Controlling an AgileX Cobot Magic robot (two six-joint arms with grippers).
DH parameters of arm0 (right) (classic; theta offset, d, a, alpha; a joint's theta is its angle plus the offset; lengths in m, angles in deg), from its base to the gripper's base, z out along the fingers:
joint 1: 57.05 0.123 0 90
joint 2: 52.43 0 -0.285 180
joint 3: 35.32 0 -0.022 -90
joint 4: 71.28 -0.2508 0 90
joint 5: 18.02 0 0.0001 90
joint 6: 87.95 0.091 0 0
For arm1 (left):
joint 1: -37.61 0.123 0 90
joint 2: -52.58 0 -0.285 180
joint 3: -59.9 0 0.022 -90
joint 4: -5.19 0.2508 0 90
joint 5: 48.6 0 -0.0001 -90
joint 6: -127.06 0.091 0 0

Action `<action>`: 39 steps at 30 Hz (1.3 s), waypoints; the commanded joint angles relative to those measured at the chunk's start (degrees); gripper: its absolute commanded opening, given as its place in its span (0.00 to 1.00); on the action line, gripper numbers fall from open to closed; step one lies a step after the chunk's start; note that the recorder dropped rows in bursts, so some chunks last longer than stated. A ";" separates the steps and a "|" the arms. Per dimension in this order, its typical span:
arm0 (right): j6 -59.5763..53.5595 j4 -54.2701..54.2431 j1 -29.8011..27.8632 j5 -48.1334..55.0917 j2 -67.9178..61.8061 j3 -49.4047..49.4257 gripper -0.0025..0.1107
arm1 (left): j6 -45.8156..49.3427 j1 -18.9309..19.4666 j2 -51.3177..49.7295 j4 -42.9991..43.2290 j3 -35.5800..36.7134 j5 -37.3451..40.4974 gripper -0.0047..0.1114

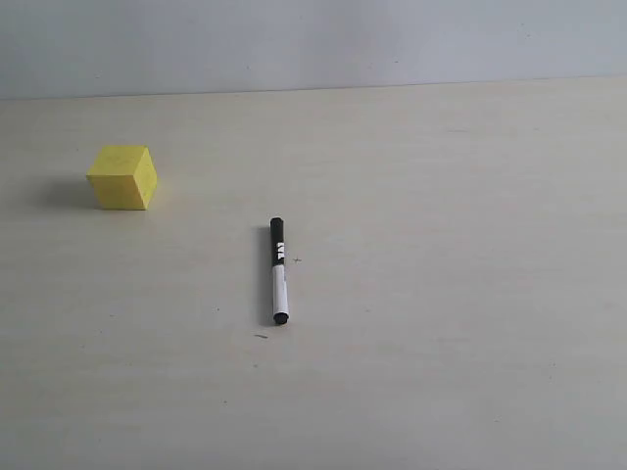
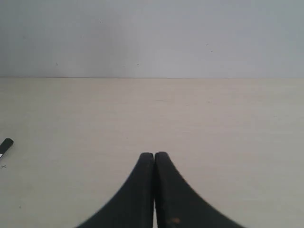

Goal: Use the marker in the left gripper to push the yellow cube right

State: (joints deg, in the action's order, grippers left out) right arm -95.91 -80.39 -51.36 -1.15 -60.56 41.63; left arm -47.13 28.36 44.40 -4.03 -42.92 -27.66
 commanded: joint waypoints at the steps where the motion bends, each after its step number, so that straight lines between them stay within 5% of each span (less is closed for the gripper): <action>1: -0.39 0.09 -0.34 -0.43 0.35 0.27 0.02 | -0.36 0.19 0.39 -0.37 0.04 -0.35 0.04; 31: -0.39 0.09 -0.34 -0.43 0.35 0.27 0.02 | -0.27 0.19 0.39 0.06 0.04 -4.45 0.04; 35: -0.39 0.09 -0.34 -0.43 0.35 0.27 0.02 | 5.37 0.19 0.39 1.98 0.04 -5.05 0.04; 37: -0.39 0.09 -0.34 -0.43 0.35 0.27 0.02 | 5.67 0.19 0.39 -1.00 0.04 -9.09 0.04; 39: -0.39 0.09 -0.34 -0.43 0.35 0.27 0.02 | 1.12 0.09 0.39 -16.69 0.04 -14.09 0.04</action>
State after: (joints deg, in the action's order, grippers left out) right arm -95.91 -80.39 -51.36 -1.15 -60.56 41.63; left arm -42.61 28.36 44.40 -8.42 -42.82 -36.66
